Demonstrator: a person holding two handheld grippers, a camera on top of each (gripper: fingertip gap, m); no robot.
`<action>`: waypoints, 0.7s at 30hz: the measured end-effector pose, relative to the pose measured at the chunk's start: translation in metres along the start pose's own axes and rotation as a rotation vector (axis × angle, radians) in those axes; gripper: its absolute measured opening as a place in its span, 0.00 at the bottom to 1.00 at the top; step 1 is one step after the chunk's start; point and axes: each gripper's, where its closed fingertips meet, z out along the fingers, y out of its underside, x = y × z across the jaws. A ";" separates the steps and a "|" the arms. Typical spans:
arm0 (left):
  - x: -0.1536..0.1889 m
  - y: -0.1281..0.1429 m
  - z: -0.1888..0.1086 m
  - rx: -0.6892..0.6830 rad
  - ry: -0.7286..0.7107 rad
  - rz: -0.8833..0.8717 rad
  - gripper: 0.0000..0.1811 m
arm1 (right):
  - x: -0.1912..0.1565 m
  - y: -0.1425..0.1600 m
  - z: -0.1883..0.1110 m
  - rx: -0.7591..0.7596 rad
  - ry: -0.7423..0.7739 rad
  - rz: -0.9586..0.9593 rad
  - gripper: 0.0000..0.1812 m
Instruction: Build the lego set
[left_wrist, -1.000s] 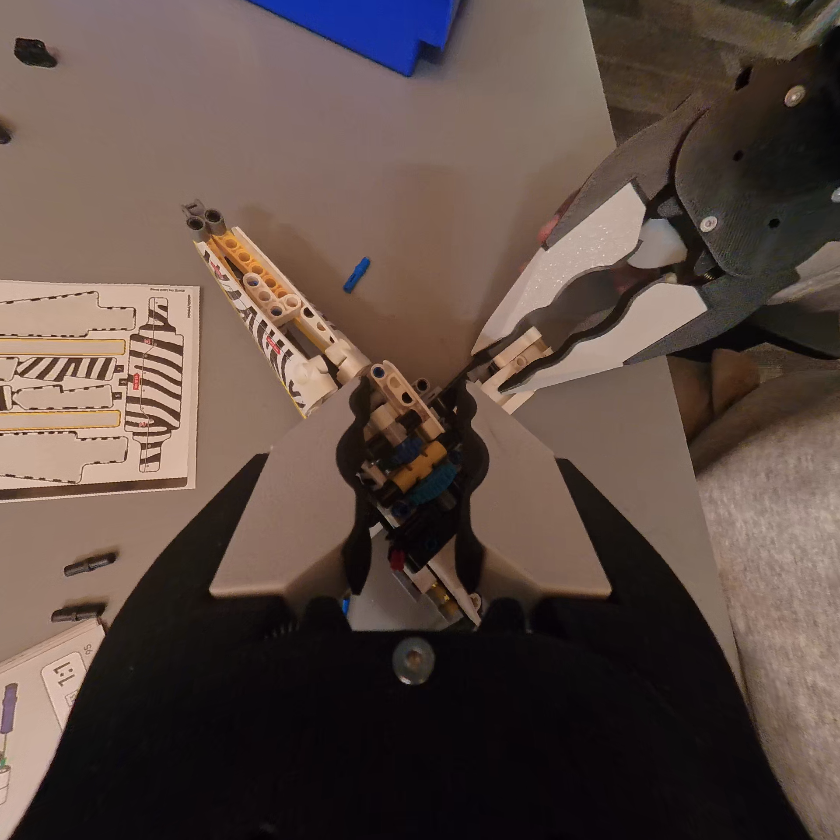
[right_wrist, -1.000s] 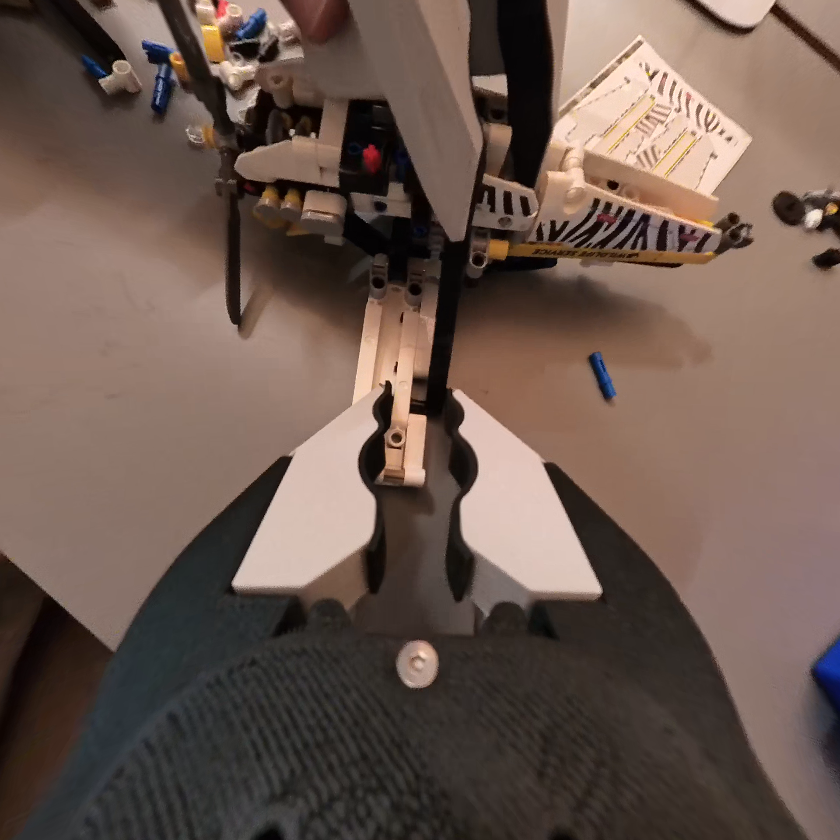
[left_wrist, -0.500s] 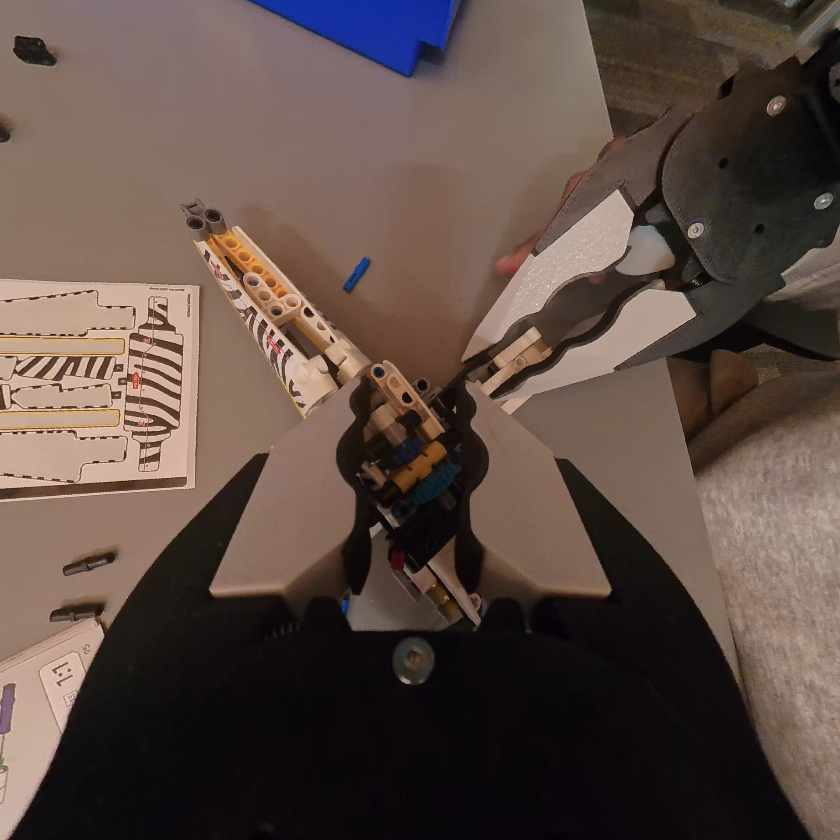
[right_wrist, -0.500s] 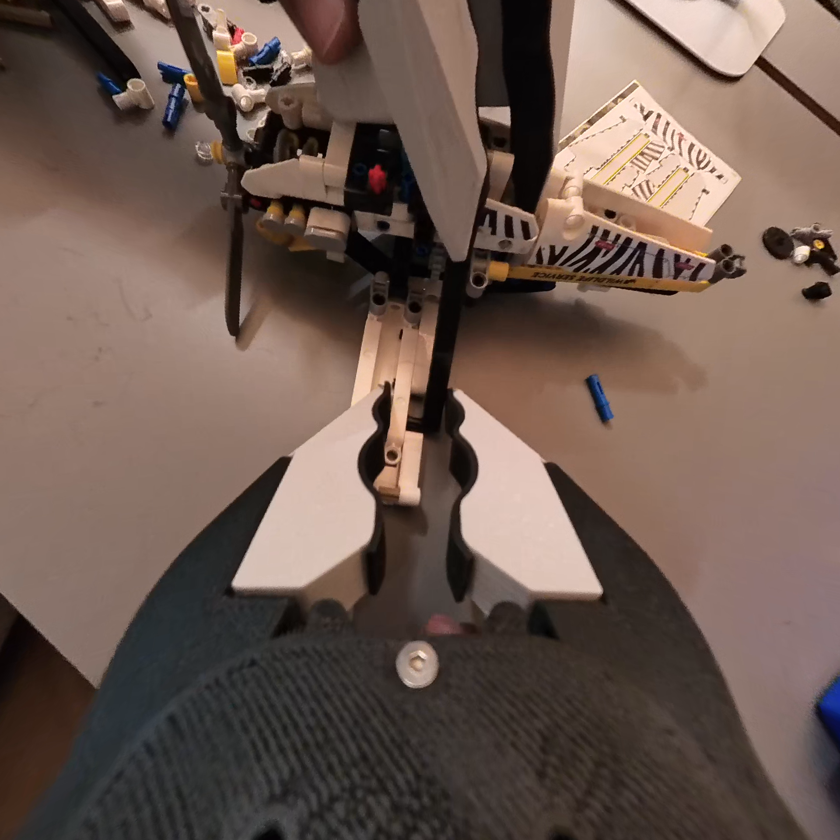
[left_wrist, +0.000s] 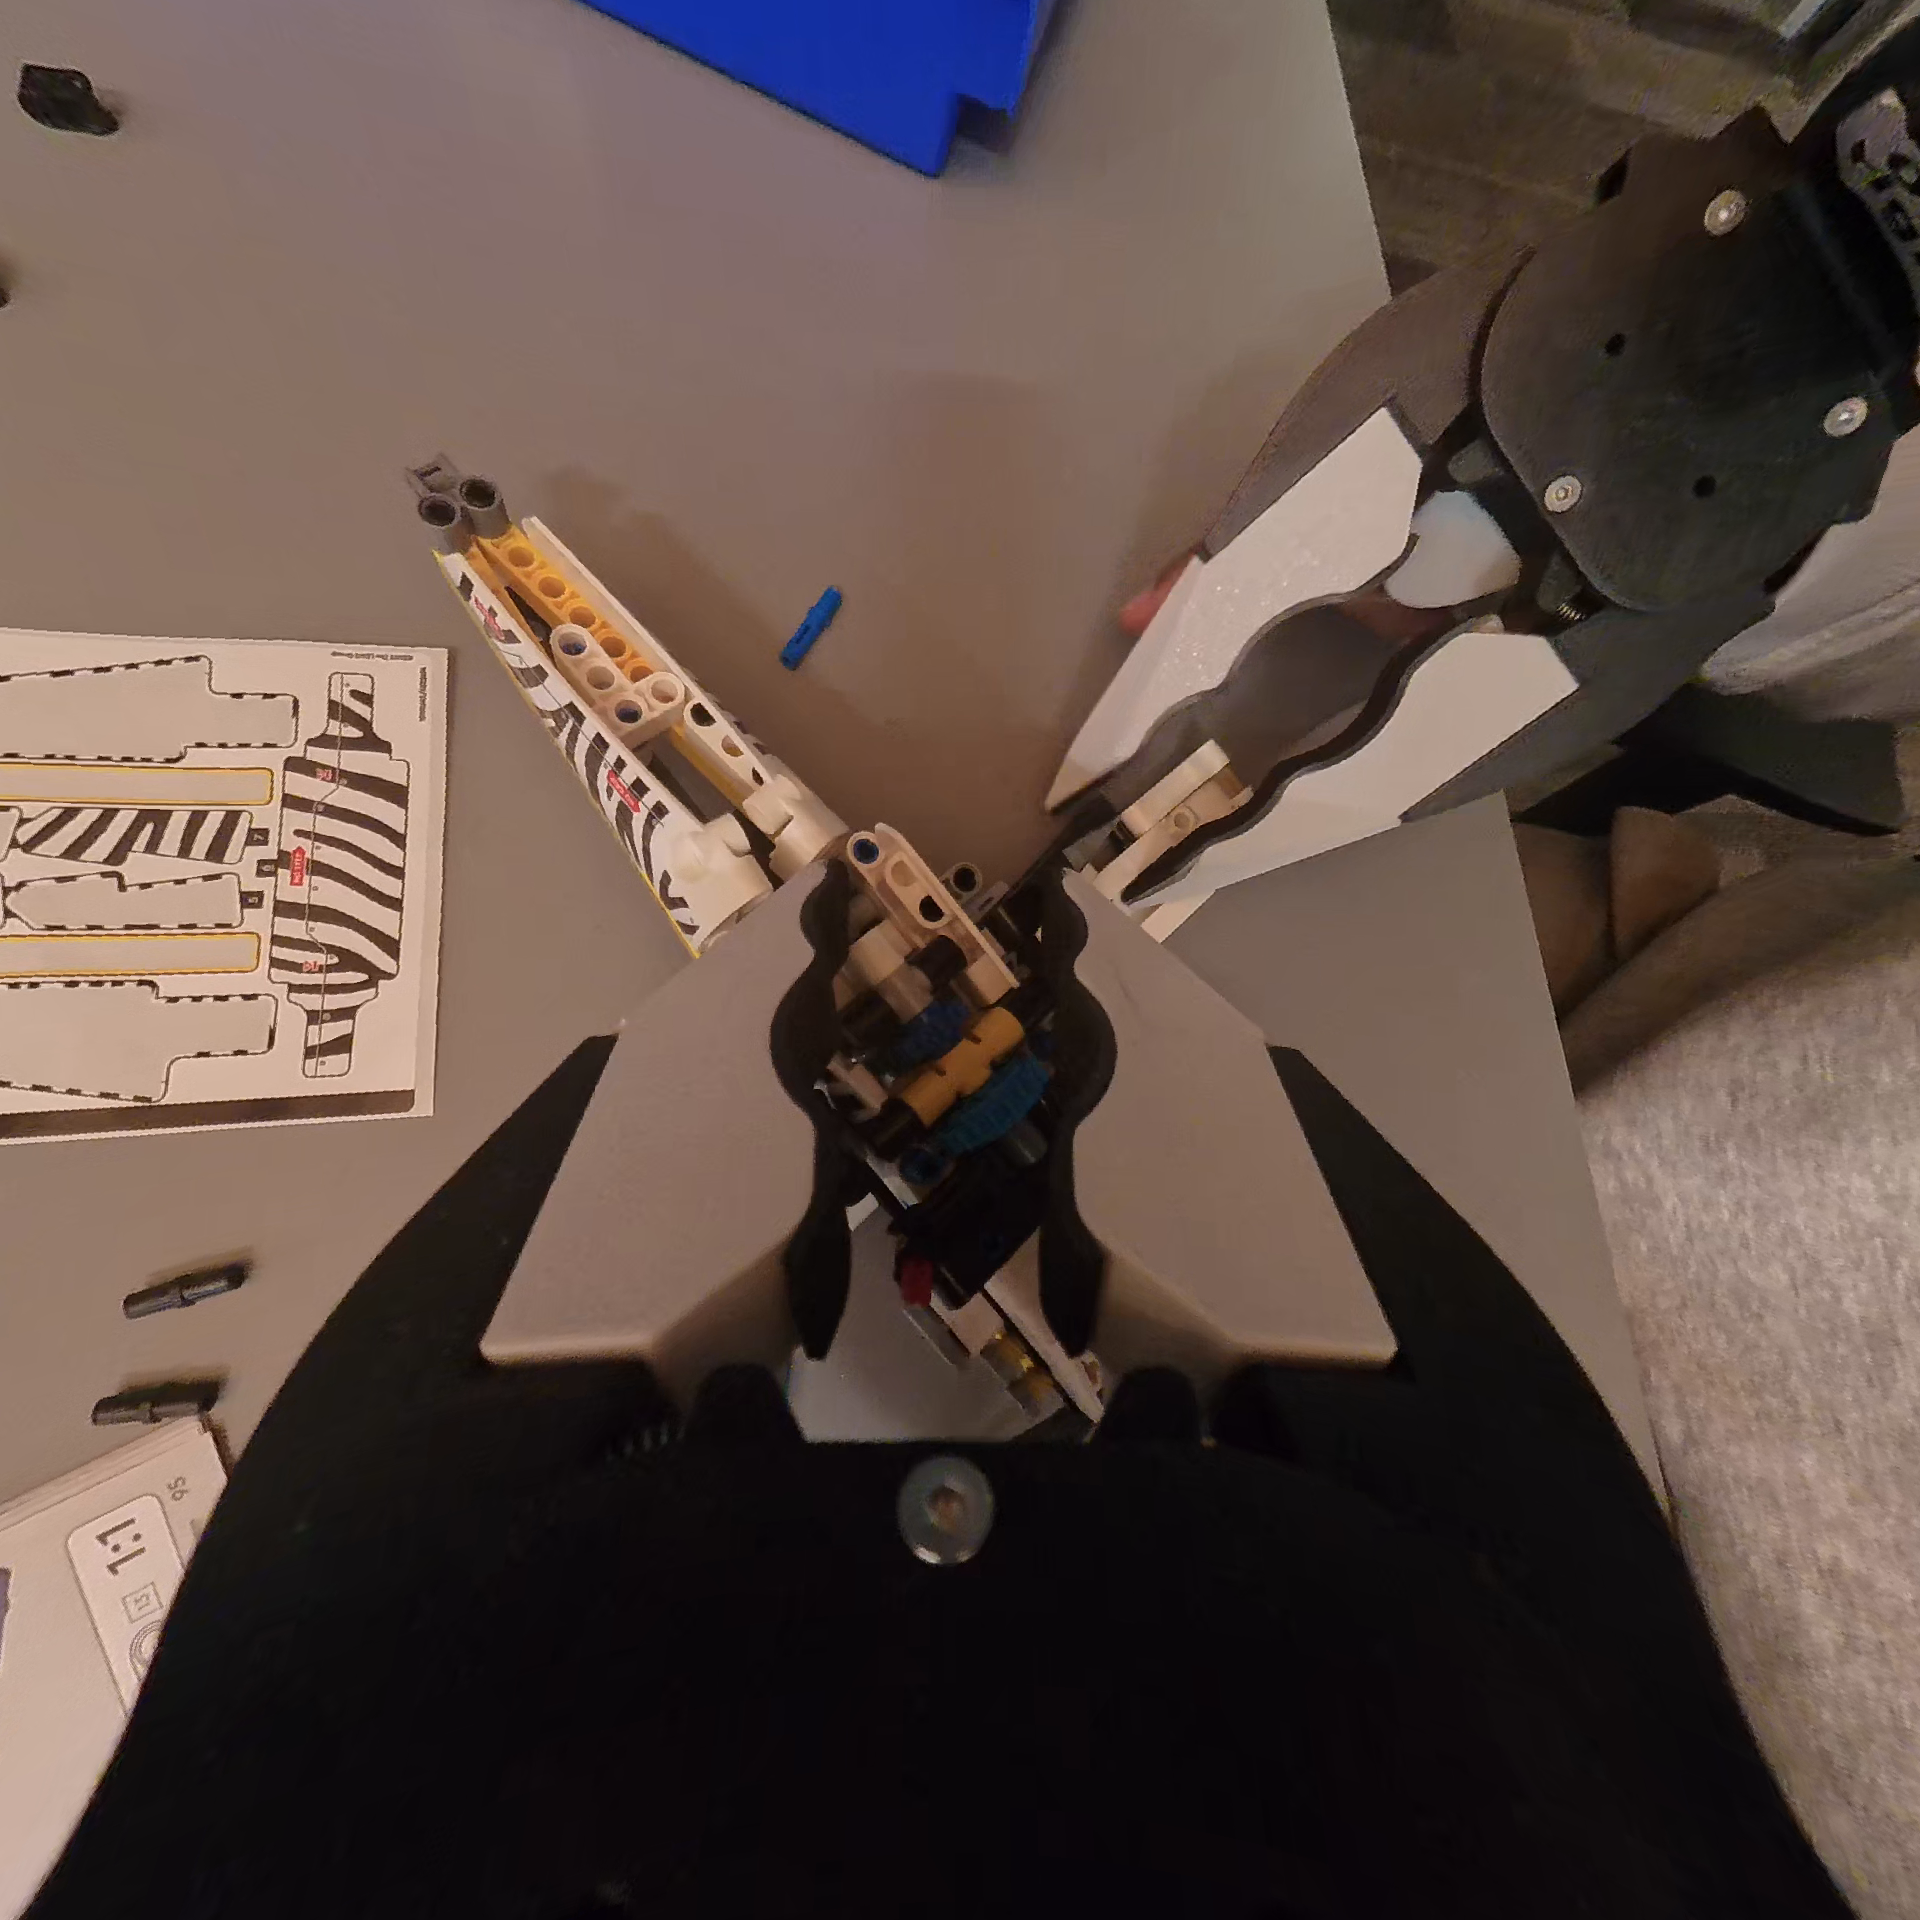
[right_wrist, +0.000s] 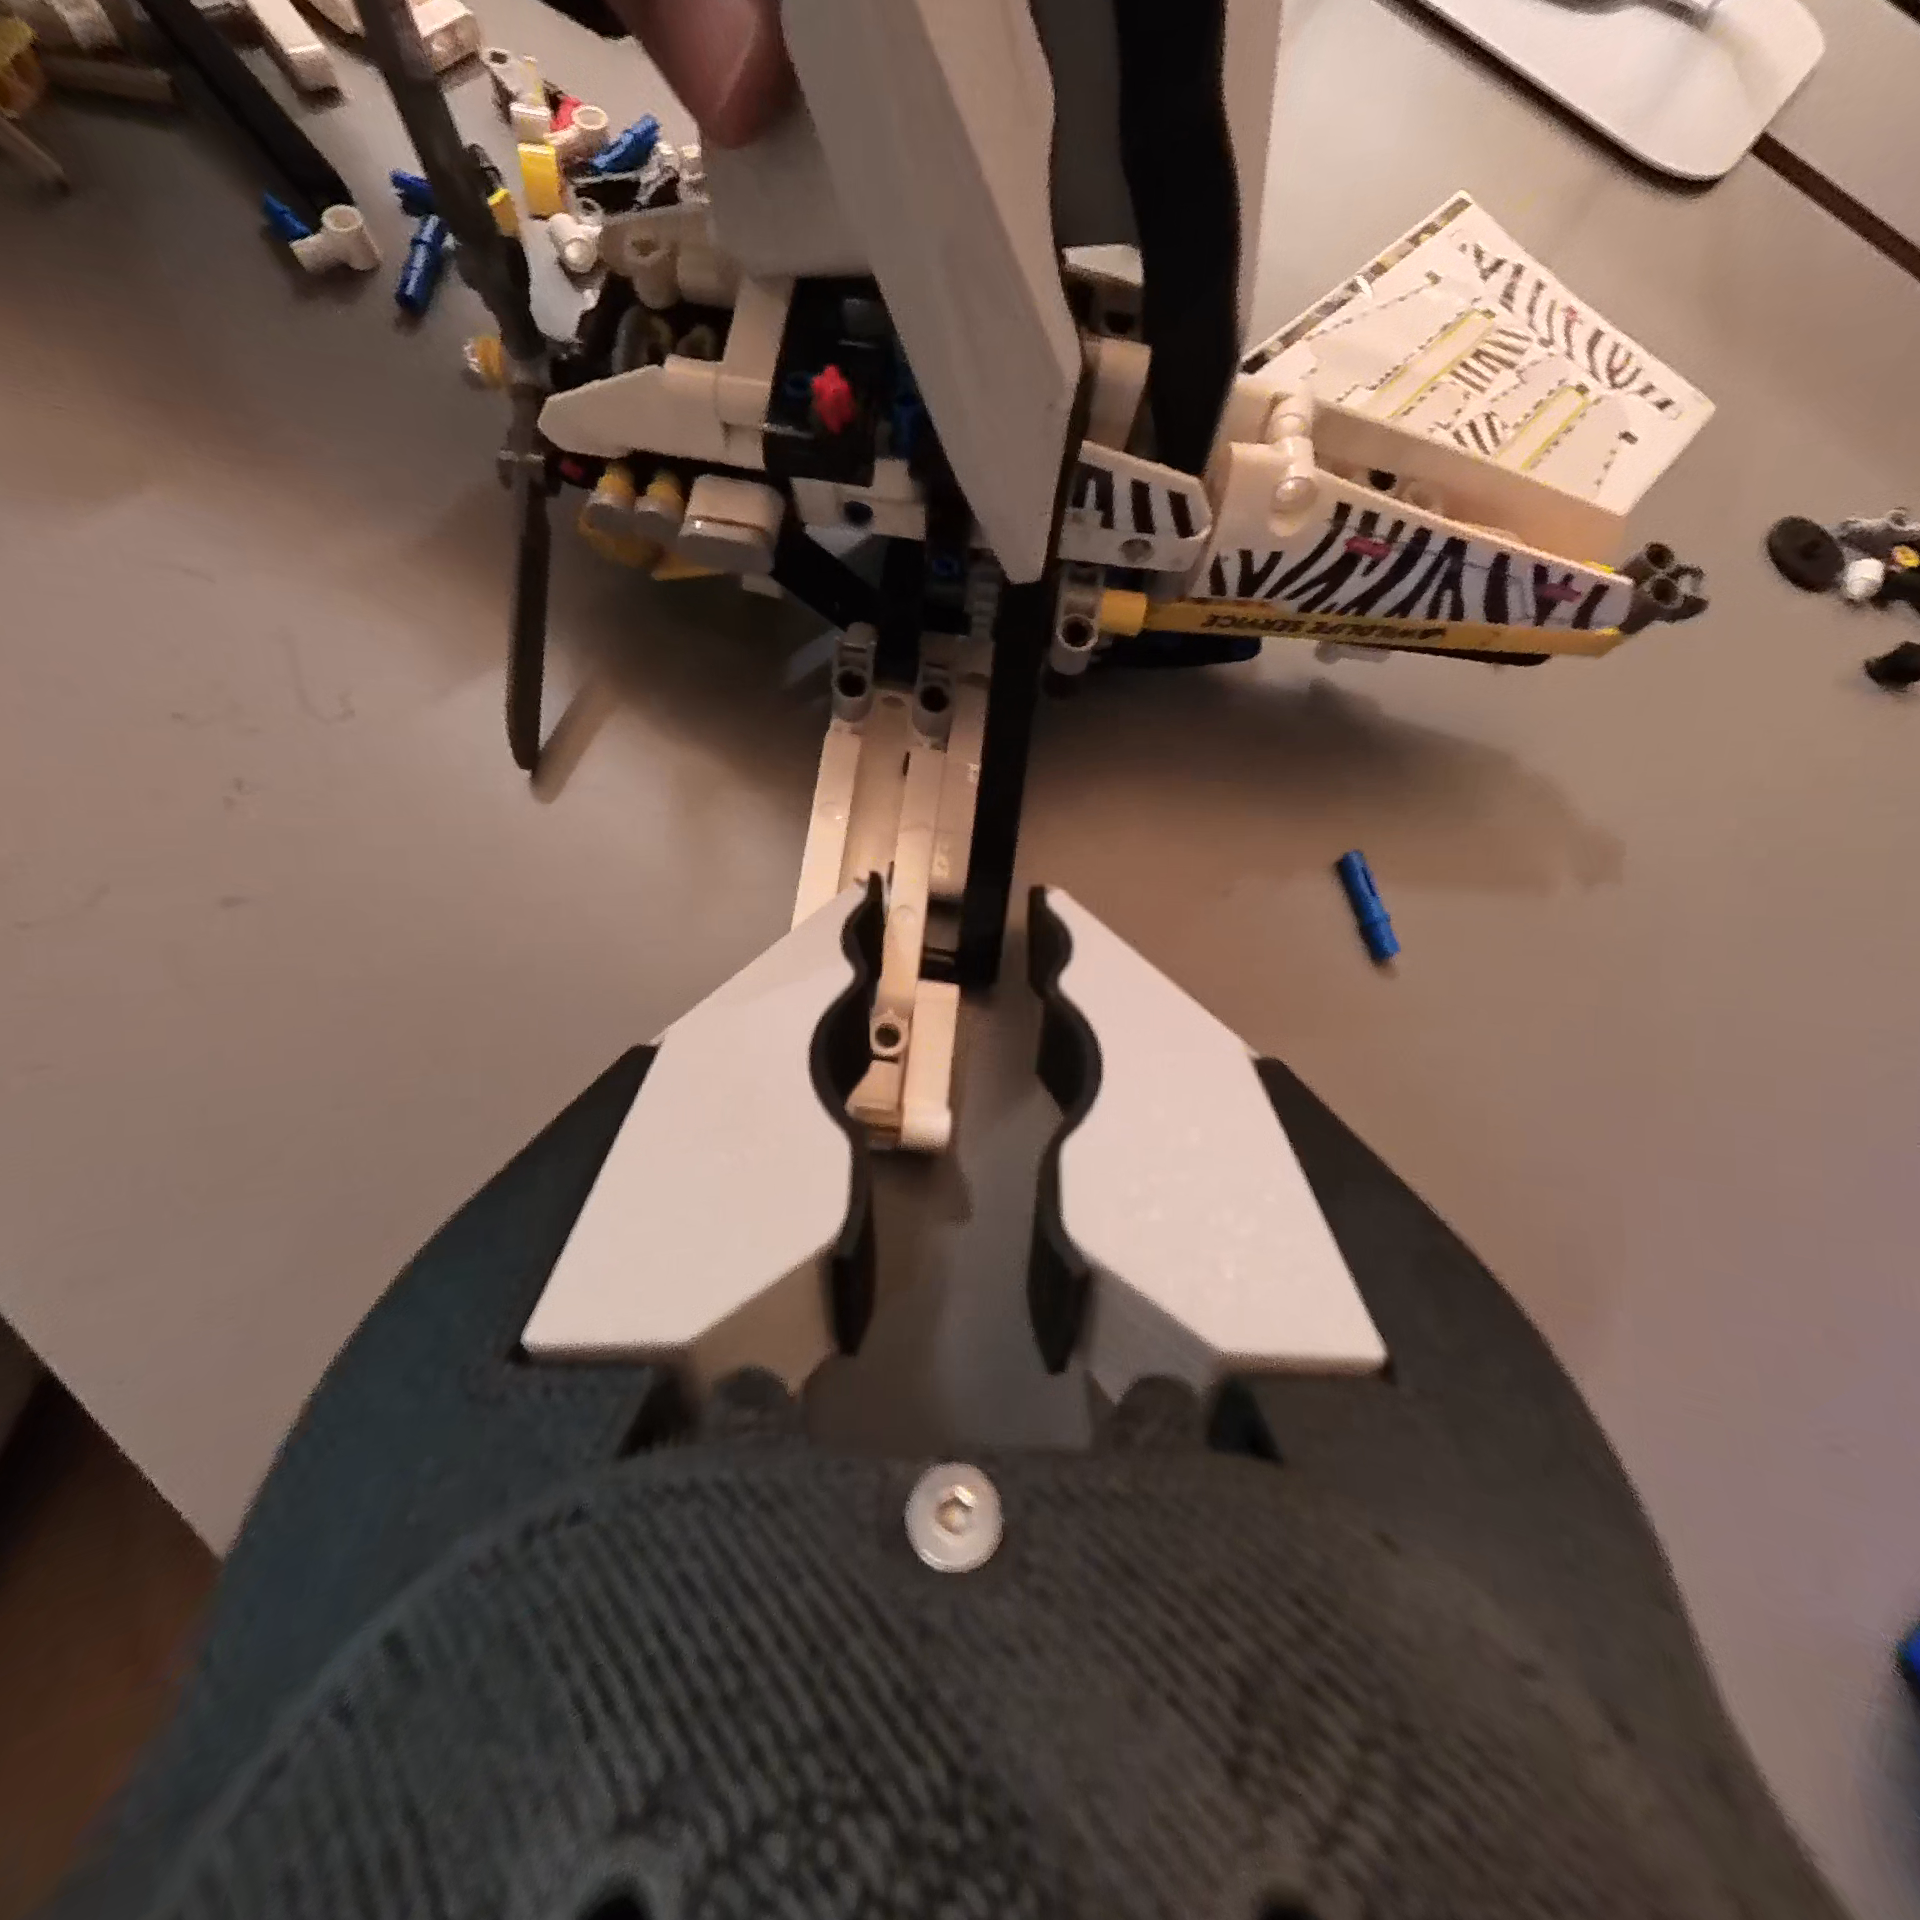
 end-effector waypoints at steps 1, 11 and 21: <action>0.000 0.000 0.000 0.000 -0.001 0.000 0.20 | -0.001 0.001 -0.001 -0.006 -0.011 0.019 0.14; 0.001 0.000 0.000 -0.001 -0.002 0.005 0.20 | -0.005 0.007 -0.001 -0.105 -0.069 0.176 0.12; 0.000 -0.001 0.000 0.003 0.002 0.002 0.19 | -0.004 0.007 0.000 -0.123 -0.064 0.188 0.12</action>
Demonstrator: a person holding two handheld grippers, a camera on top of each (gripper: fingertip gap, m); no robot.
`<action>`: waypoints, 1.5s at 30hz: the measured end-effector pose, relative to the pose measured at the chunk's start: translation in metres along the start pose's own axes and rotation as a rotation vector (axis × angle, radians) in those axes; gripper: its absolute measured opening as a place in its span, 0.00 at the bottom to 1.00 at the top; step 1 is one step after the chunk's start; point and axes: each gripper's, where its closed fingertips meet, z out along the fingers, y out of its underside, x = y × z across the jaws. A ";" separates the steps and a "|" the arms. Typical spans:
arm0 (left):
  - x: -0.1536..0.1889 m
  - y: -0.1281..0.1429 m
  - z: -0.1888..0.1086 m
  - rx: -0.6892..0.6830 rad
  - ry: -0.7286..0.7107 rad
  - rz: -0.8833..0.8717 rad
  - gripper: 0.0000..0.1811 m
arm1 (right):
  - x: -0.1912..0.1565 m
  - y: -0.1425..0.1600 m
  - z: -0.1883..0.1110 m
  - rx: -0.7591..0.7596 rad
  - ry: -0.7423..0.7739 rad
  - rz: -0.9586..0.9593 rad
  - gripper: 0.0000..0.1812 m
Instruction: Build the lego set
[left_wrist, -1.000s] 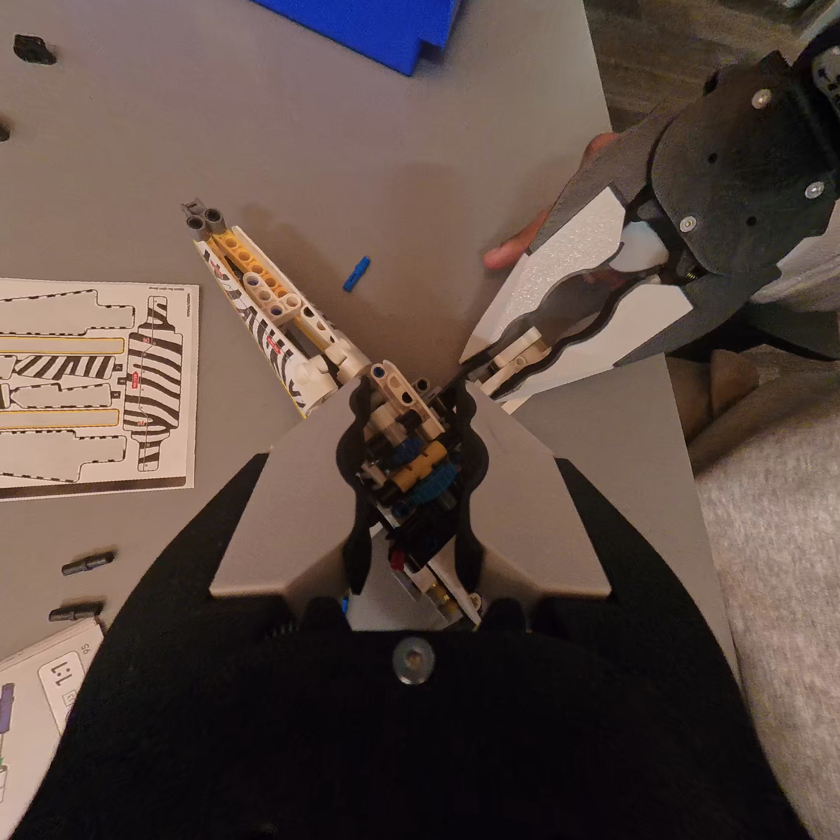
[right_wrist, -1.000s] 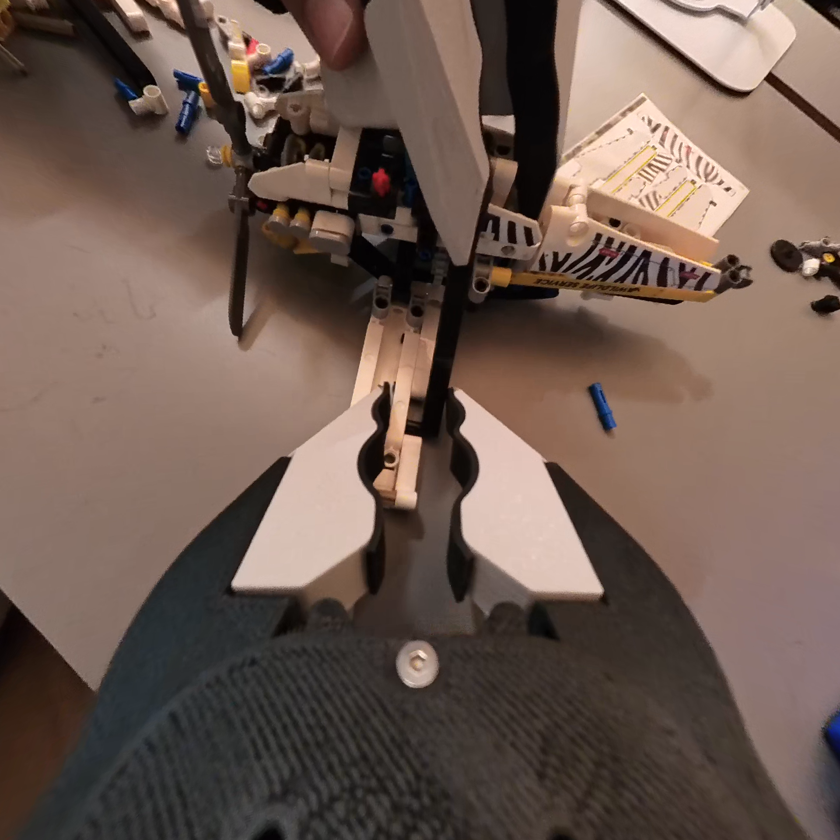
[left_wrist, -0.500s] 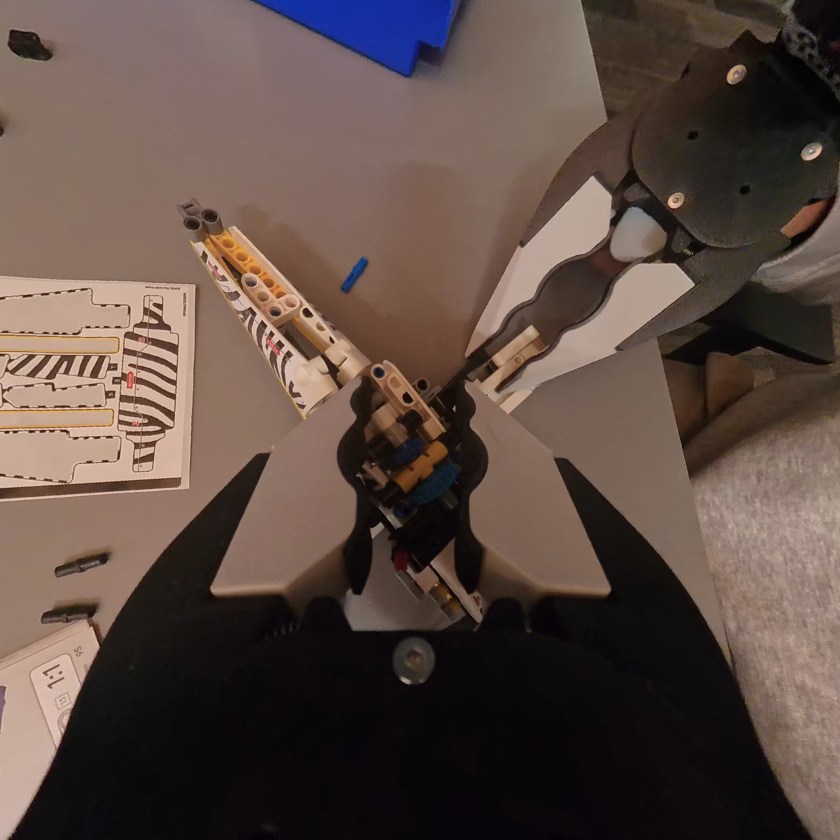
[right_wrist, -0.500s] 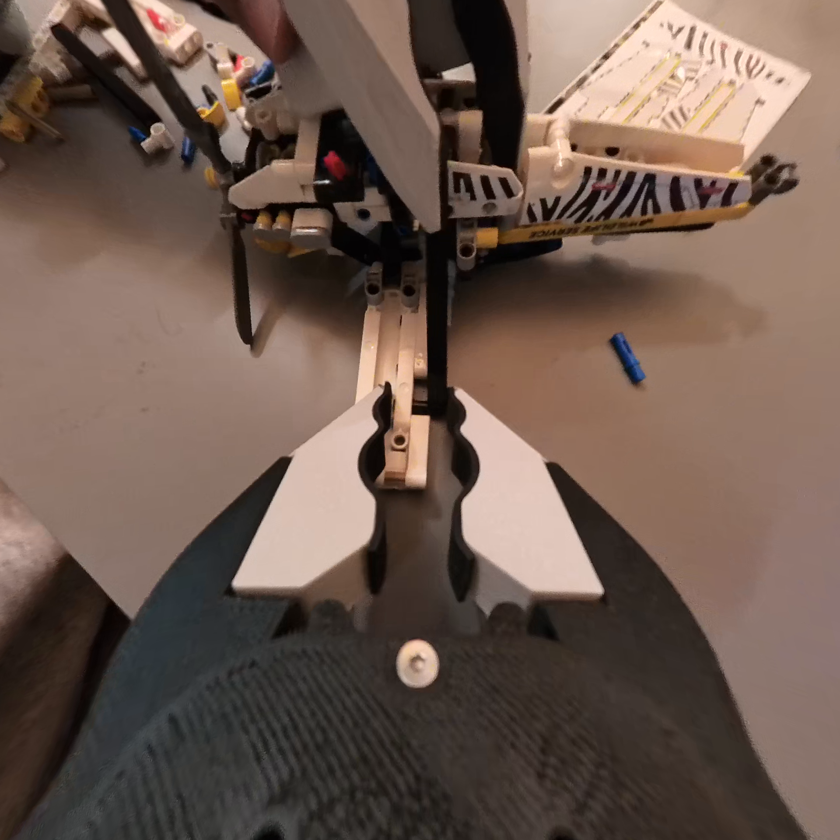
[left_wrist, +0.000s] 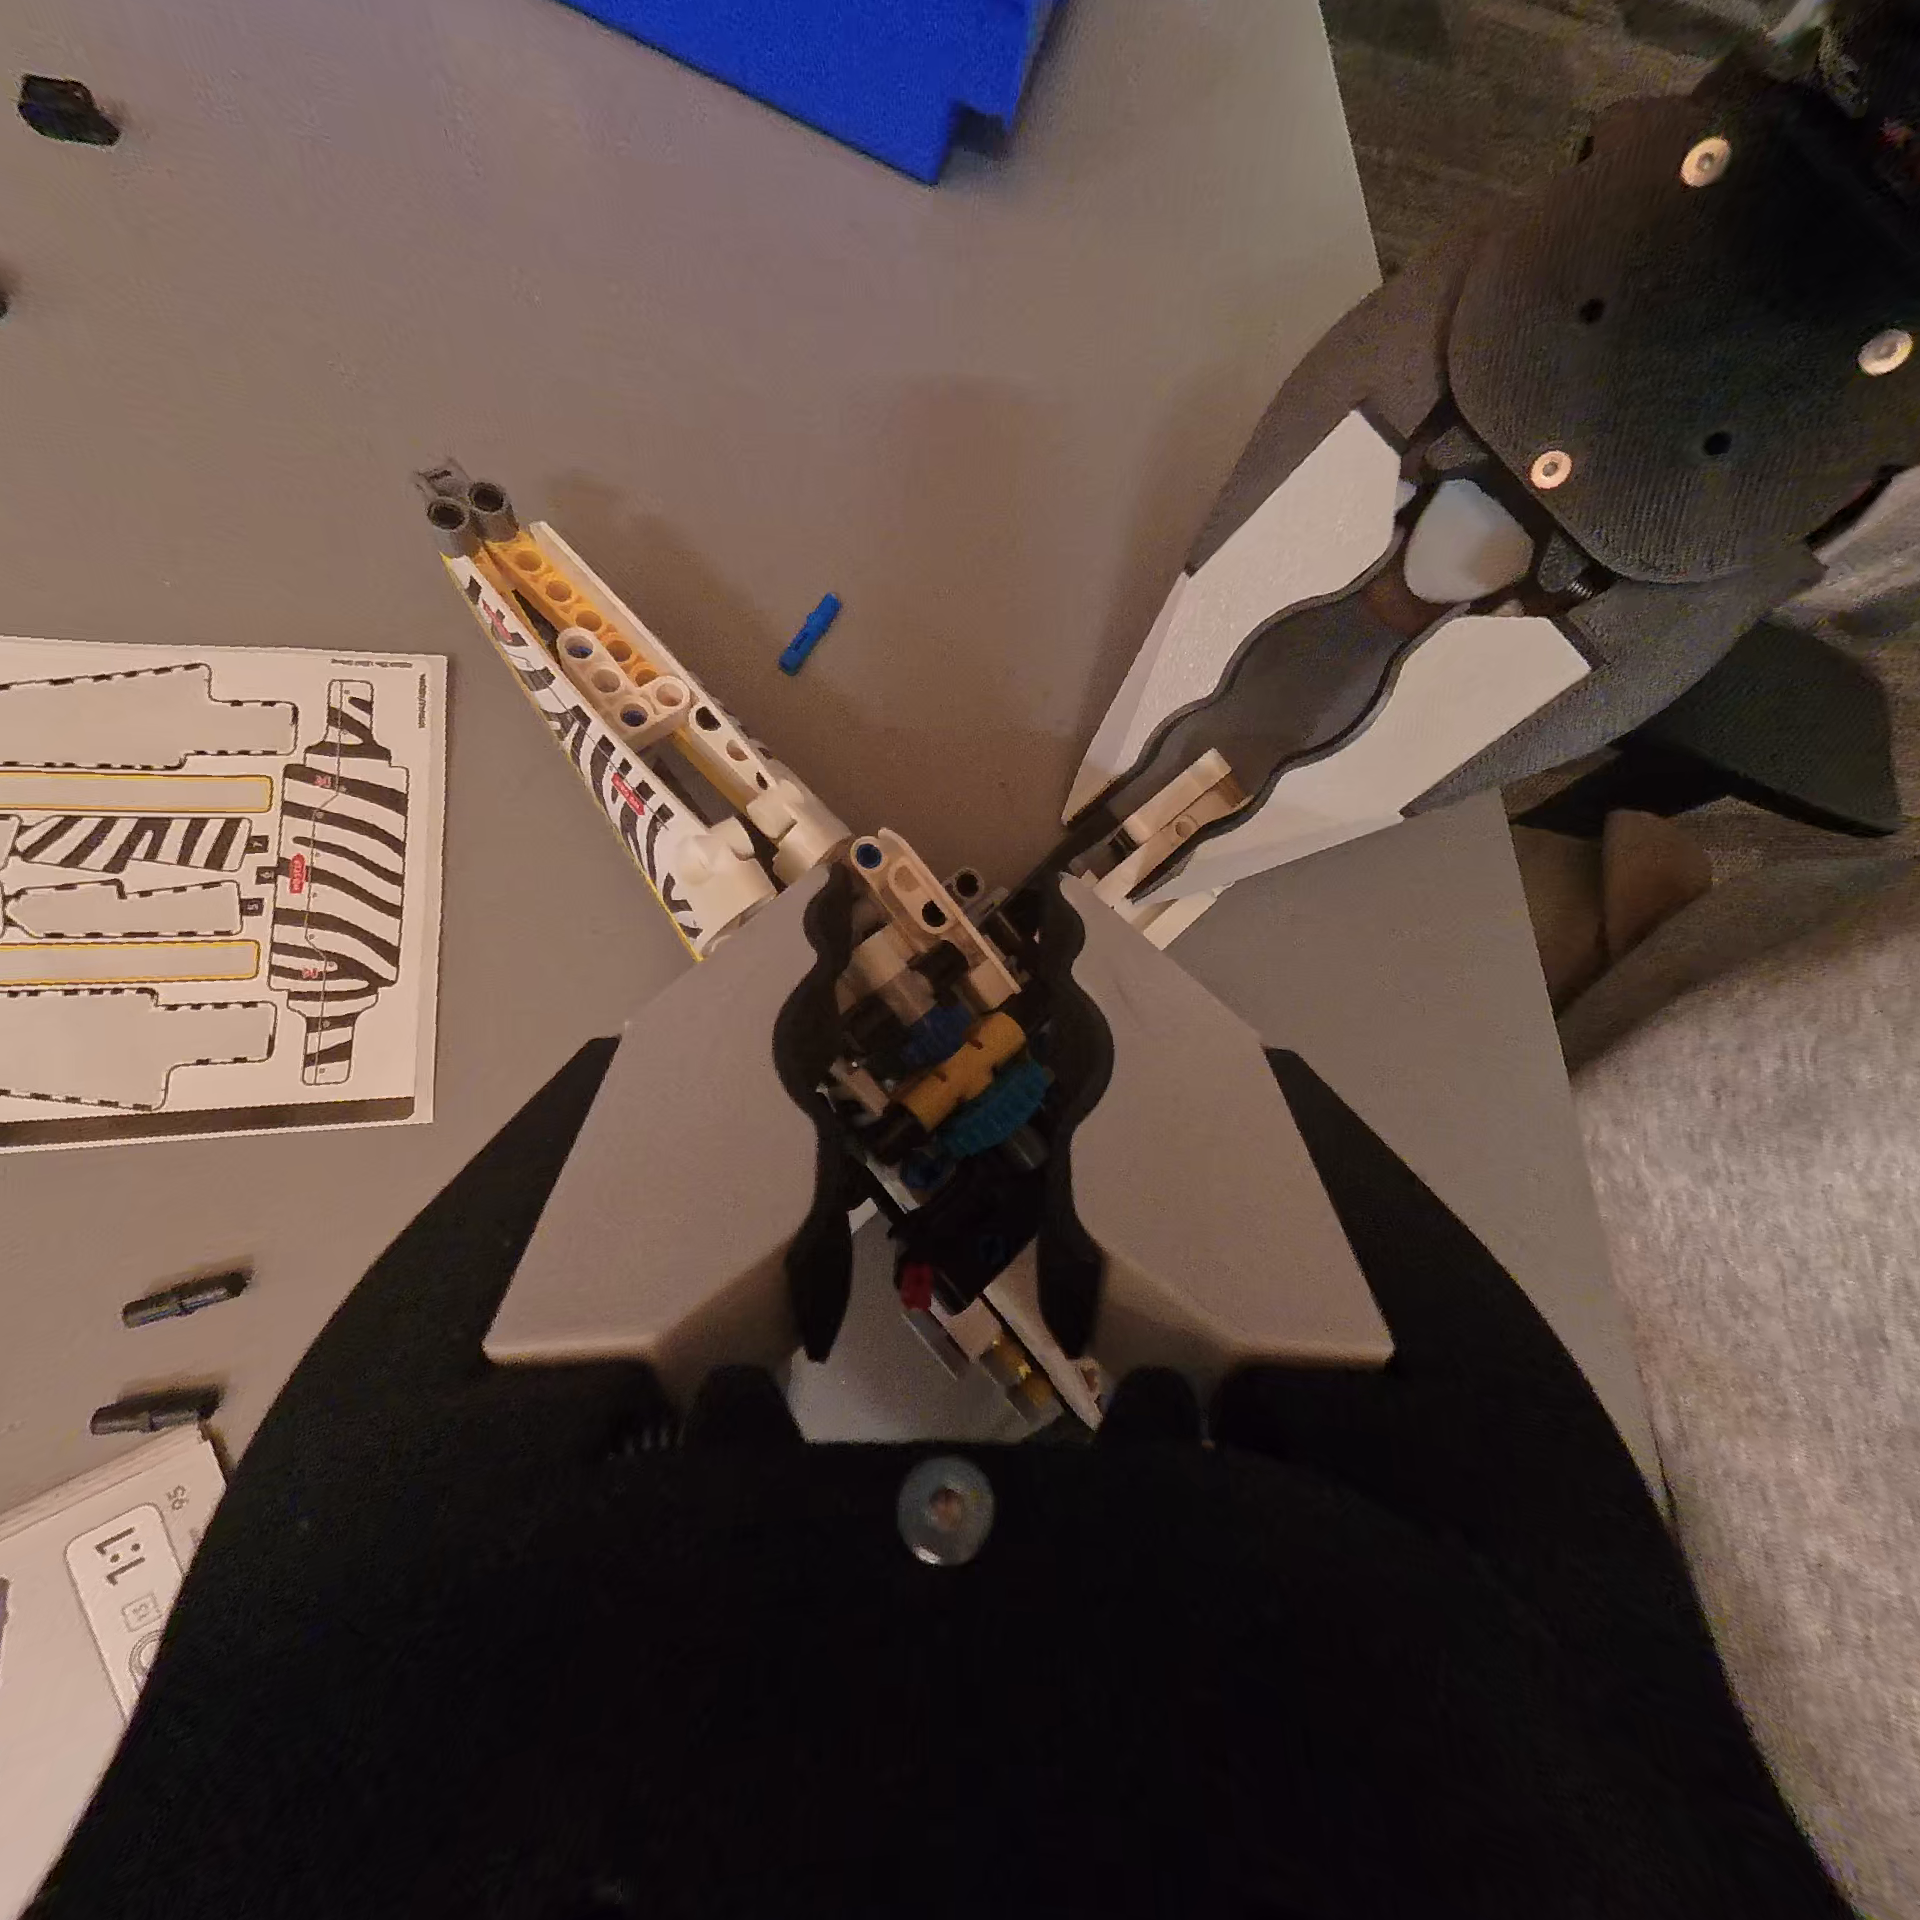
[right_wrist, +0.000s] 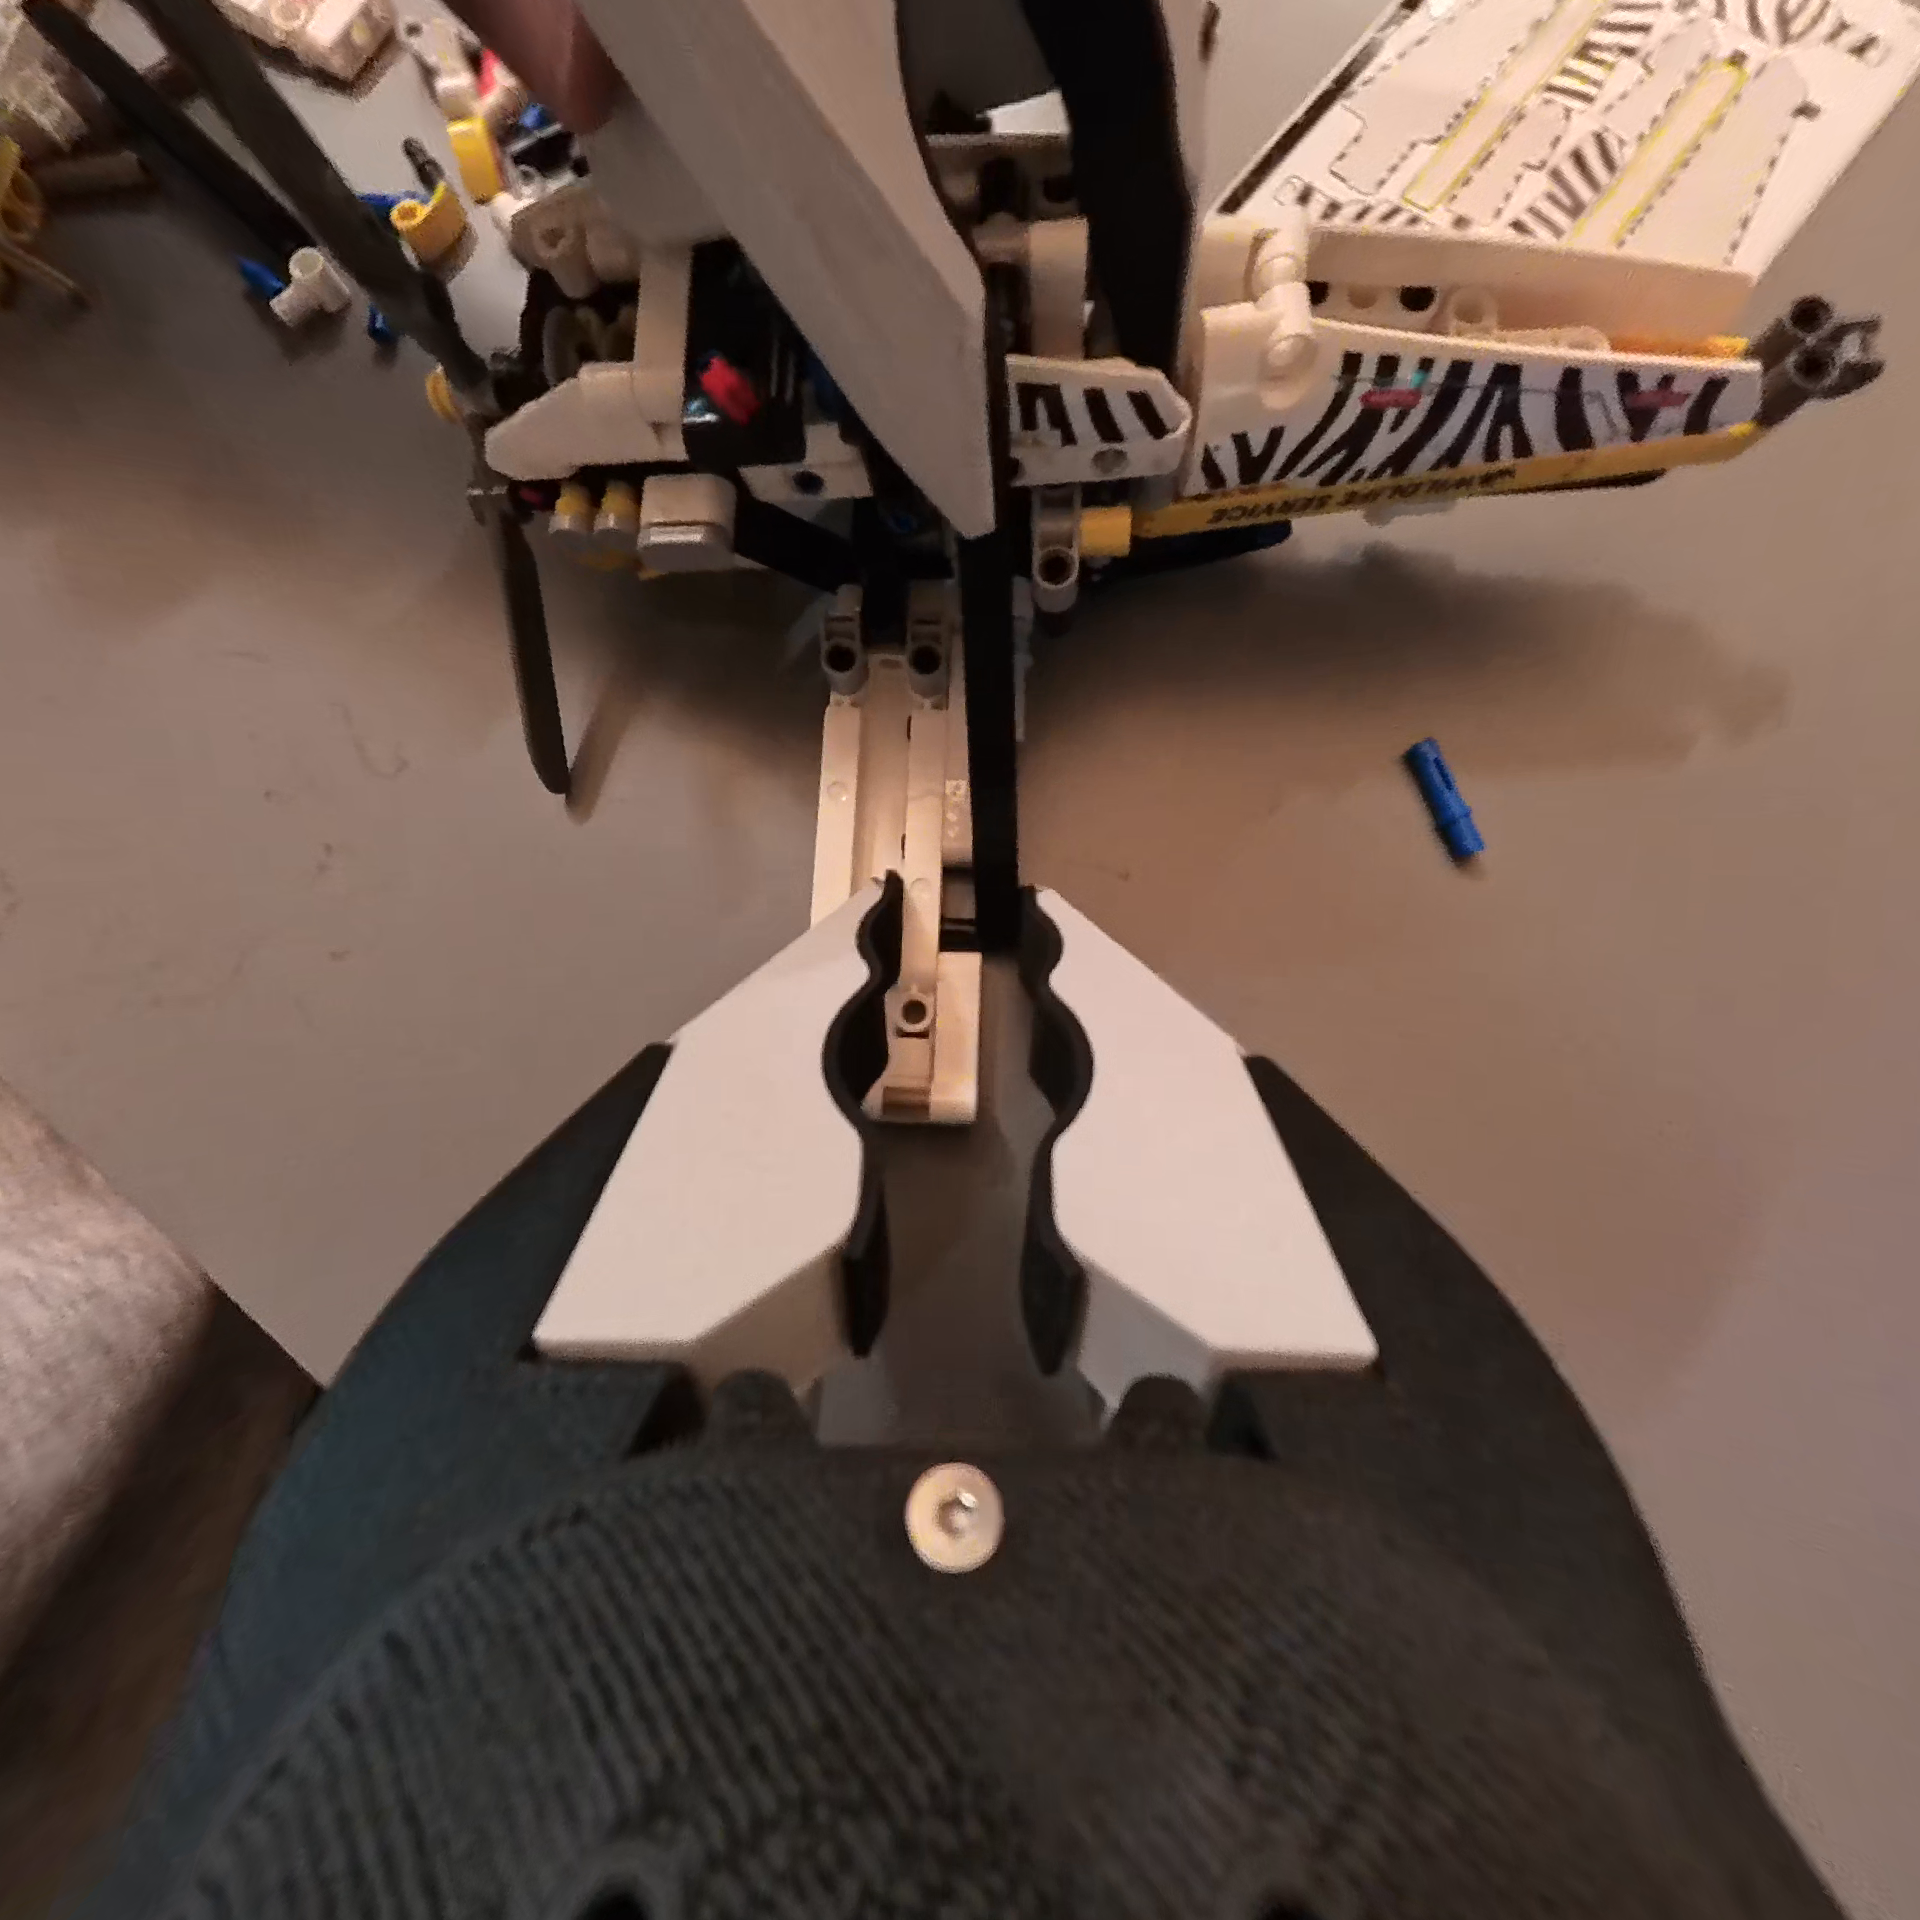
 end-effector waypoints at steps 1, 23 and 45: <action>0.000 0.000 0.000 0.000 -0.002 0.001 0.19 | 0.000 0.000 0.000 0.003 0.014 -0.007 0.12; 0.000 -0.001 0.000 0.014 0.006 0.015 0.20 | 0.000 -0.002 -0.001 -0.010 0.100 -0.043 0.10; -0.001 -0.013 -0.035 0.085 0.165 -0.137 0.25 | 0.011 -0.004 -0.002 0.036 0.088 -0.034 0.19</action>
